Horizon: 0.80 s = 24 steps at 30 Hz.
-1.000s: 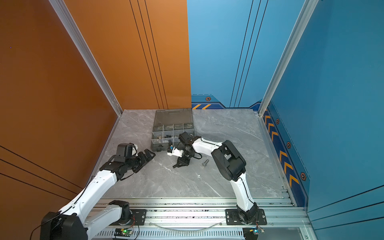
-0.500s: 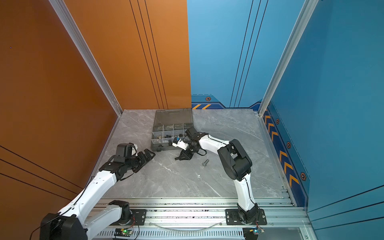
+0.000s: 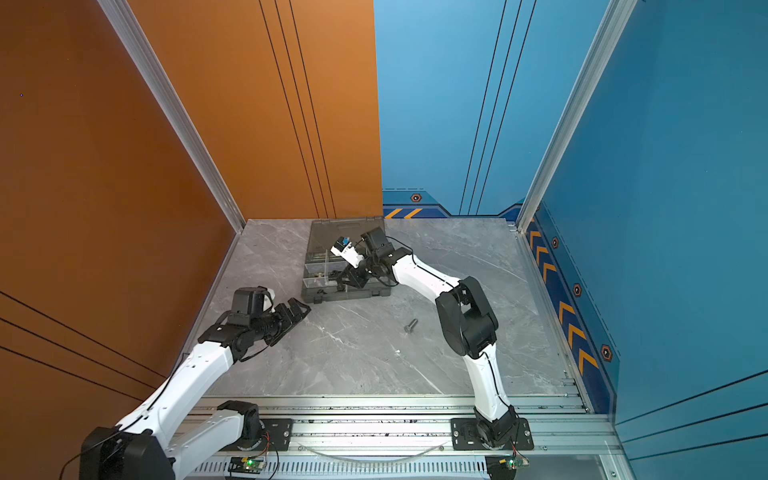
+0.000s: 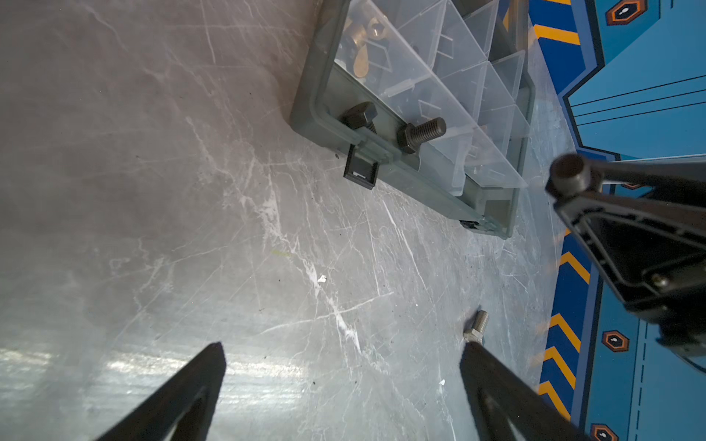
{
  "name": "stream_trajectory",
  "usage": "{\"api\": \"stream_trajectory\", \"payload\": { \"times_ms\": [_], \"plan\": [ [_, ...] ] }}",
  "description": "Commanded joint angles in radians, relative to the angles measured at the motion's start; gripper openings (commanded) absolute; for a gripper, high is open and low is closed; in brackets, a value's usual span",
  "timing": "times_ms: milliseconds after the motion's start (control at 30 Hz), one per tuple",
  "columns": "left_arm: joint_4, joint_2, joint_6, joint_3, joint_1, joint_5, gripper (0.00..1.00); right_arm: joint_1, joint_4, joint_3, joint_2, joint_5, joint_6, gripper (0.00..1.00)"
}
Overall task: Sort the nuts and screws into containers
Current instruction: 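Open the right gripper to drop the black bolt into the bolt compartment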
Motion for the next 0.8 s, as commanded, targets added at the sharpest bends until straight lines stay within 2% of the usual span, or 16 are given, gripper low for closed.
{"api": "stream_trajectory", "payload": {
  "times_ms": [0,367,433,533,767],
  "plan": [
    [-0.019,-0.017,0.006,-0.009,0.016,0.007,0.98,0.014,0.044,0.05,0.071,0.061,0.08,0.0],
    [-0.044,-0.048,0.007,-0.011,0.026,0.007,0.98,0.052,0.032,0.158,0.184,0.139,0.11,0.02],
    [-0.049,-0.054,0.007,-0.012,0.03,0.006,0.98,0.057,0.025,0.16,0.195,0.162,0.111,0.14],
    [-0.05,-0.055,0.006,-0.012,0.03,0.008,0.98,0.061,0.016,0.163,0.2,0.169,0.109,0.26],
    [-0.056,-0.044,0.011,0.006,0.032,0.021,0.98,0.068,-0.006,0.163,0.178,0.22,0.109,0.4]
  ]
}}
